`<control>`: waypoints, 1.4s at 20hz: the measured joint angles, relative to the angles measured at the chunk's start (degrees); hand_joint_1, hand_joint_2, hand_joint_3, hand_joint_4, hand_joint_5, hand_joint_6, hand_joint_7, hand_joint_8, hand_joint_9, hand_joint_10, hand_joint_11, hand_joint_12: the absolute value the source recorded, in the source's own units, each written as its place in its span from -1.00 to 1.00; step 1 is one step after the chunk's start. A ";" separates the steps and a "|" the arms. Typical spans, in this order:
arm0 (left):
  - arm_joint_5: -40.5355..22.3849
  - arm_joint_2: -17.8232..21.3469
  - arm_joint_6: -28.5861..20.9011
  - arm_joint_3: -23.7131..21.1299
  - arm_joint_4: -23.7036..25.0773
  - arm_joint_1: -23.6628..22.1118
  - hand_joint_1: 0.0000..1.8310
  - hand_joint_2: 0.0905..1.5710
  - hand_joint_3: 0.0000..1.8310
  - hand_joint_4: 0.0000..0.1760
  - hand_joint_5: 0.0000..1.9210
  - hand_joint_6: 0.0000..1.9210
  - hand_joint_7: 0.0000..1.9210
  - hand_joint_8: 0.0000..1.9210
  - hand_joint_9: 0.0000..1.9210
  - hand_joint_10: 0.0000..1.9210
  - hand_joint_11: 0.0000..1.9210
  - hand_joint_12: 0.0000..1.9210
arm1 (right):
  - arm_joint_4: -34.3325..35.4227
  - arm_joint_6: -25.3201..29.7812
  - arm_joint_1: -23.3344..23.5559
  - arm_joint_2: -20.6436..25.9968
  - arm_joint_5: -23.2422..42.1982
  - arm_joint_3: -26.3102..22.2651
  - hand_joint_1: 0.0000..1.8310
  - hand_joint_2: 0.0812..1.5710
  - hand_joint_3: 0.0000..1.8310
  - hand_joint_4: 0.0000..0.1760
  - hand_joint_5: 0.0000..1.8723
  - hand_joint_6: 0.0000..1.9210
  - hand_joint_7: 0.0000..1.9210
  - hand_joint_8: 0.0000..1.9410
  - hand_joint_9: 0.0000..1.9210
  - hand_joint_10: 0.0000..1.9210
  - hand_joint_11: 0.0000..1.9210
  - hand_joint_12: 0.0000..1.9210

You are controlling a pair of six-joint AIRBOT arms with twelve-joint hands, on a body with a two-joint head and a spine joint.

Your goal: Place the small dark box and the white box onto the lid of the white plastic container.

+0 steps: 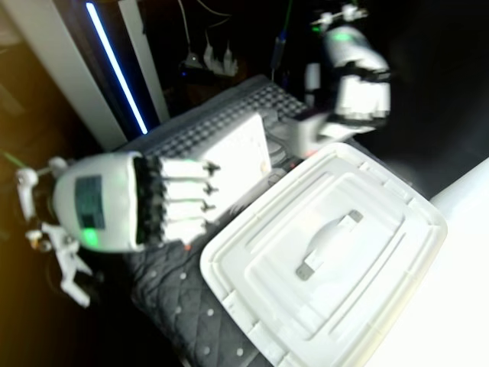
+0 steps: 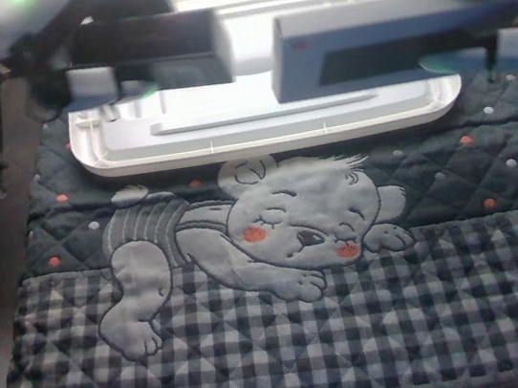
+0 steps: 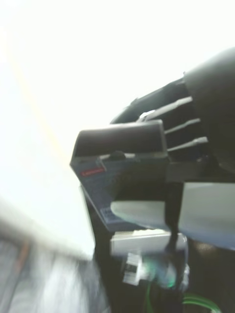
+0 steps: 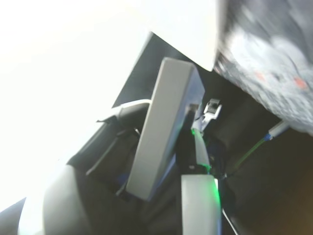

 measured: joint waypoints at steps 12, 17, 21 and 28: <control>14.93 -8.63 7.02 10.78 -2.56 -10.99 -0.24 0.13 -1.00 1.00 -1.00 -1.00 -1.00 -1.00 -1.00 -1.00 -1.00 -1.00 | -1.27 1.22 6.03 -7.93 -16.17 11.43 0.02 0.22 -1.00 0.86 -1.00 -1.00 -1.00 -1.00 -1.00 -1.00 -1.00 -1.00; 12.04 -6.78 6.95 6.73 -2.62 -9.46 -0.10 0.31 -0.99 1.00 -1.00 -1.00 -1.00 -1.00 -1.00 -1.00 -1.00 -1.00 | -2.01 1.22 6.01 -7.45 -15.67 8.52 0.00 0.14 -1.00 0.76 -1.00 -1.00 -1.00 -1.00 -1.00 -1.00 -1.00 -1.00; 6.25 -3.98 7.04 2.47 -4.61 -6.32 -0.23 0.14 -1.00 1.00 -1.00 -1.00 -1.00 -1.00 -1.00 -1.00 -1.00 -1.00 | -3.54 1.20 5.38 -5.51 -10.16 4.15 -0.16 0.03 -1.00 1.00 -1.00 -1.00 -1.00 -1.00 -1.00 -1.00 -1.00 -1.00; -9.68 1.79 6.84 -6.14 -6.32 2.08 -0.21 0.08 -1.00 1.00 -1.00 -1.00 -1.00 -1.00 -1.00 -1.00 -1.00 -1.00 | -2.10 1.22 0.28 -1.66 1.97 -1.99 -0.09 -0.12 -1.00 1.00 -1.00 -1.00 -1.00 -1.00 -1.00 -1.00 -1.00 -1.00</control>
